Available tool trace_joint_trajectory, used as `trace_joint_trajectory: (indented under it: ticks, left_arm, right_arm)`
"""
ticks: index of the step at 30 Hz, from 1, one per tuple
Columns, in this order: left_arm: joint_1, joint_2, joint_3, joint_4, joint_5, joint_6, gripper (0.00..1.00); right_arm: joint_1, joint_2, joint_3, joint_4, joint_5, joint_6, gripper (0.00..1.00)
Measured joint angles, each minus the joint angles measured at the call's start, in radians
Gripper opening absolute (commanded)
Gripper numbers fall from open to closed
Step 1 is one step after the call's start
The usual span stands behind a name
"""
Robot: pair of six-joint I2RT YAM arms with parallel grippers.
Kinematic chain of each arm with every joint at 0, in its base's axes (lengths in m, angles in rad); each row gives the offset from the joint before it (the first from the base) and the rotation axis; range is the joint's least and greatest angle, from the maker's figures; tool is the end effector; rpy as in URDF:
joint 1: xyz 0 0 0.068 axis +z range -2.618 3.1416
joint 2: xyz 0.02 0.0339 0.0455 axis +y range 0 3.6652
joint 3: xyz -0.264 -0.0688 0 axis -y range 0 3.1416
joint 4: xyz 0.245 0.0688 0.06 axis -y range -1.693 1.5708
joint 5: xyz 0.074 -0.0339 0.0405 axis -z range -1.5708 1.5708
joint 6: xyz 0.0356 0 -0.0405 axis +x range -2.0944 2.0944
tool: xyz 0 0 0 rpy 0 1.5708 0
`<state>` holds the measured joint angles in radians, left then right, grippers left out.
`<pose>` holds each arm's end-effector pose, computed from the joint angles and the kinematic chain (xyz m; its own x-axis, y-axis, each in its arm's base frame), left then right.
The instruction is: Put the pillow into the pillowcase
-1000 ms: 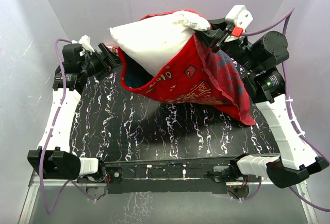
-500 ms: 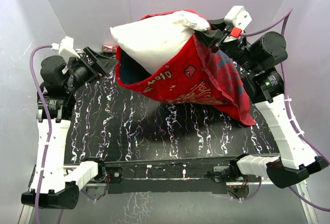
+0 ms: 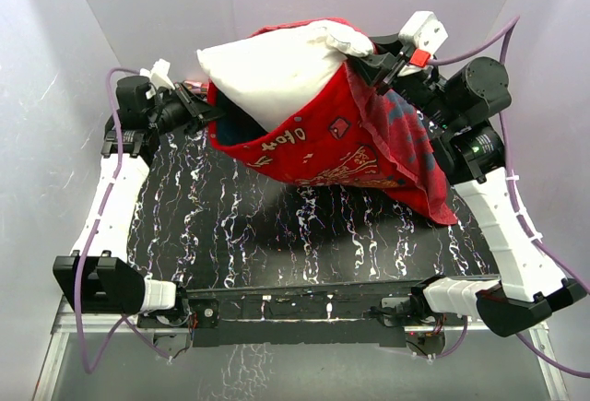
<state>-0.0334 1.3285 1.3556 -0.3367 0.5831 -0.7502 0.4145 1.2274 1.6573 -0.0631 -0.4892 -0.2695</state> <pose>0.2979 -0.0296 0.4048 -0.5991 -0.5494 -0.5824 0.1962 0.6045 -0.7721 0.2012 0.1068 0.5565 0.5180 -0.0289 -0.8549 -0.6423 0.6470 -0.4110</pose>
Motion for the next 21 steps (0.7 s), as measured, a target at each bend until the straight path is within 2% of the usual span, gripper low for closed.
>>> trace_joint_trajectory:
  ticks: [3,6,10,14,17,21]
  left_arm:
    - [0.0,0.004,0.0,0.13,0.079,-0.062,0.0]
    - [0.0,-0.001,0.0,0.348,0.133,-0.192,0.0]
    - [-0.001,0.013,0.118,0.513,0.143,-0.343,0.0]
    - [0.0,0.039,0.251,0.556,0.081,-0.446,0.0]
    - [0.005,0.038,0.274,0.562,0.013,-0.509,0.0]
    - [0.006,0.039,0.274,0.542,-0.076,-0.558,0.0]
  right_arm:
    - [0.0,0.003,-0.001,0.002,0.001,0.0,0.09]
    - [0.0,0.01,-0.001,0.008,0.001,-0.001,0.19]
    - [-0.004,0.062,0.037,0.003,-0.008,0.002,0.45]
    - [-0.029,0.133,0.108,-0.004,-0.039,0.036,0.8]
    - [-0.041,0.138,0.109,-0.037,-0.1,0.067,0.98]
    - [-0.045,0.114,0.094,-0.087,-0.209,0.095,0.99]
